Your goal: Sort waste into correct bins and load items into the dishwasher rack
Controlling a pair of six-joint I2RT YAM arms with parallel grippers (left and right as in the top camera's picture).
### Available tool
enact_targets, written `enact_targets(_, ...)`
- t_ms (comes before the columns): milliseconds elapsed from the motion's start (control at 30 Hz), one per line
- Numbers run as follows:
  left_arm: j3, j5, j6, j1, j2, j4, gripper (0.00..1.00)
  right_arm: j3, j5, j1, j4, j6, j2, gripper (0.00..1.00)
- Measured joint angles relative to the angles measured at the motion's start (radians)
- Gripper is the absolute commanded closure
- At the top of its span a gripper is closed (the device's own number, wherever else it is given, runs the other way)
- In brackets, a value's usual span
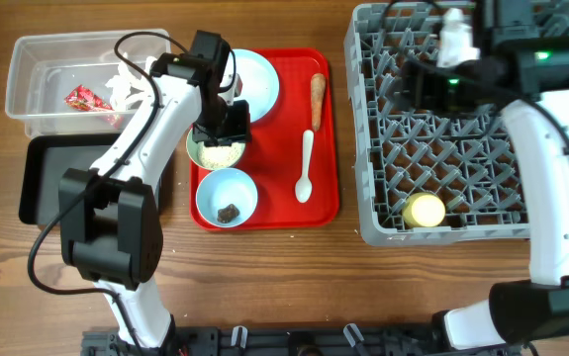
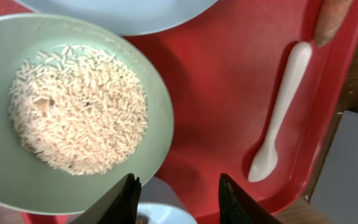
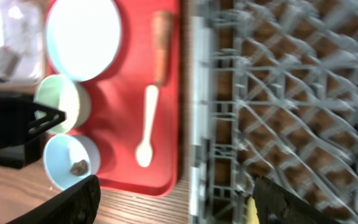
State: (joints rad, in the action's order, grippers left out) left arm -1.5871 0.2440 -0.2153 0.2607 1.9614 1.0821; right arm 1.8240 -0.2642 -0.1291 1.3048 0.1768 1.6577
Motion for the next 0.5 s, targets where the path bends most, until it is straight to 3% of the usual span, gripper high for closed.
enact_targets(200, 0.000, -0.024, 0.000, 0.003, 0.000, 0.009, 0.59, 0.000, 0.005, -0.101, -0.051, 0.011, 0.022, 0.20)
enact_targets(500, 0.000, -0.209, -0.007, 0.092, 0.005, -0.105, 0.62, 0.000, 0.030, -0.106, -0.066, 0.027, 0.116, 0.20)
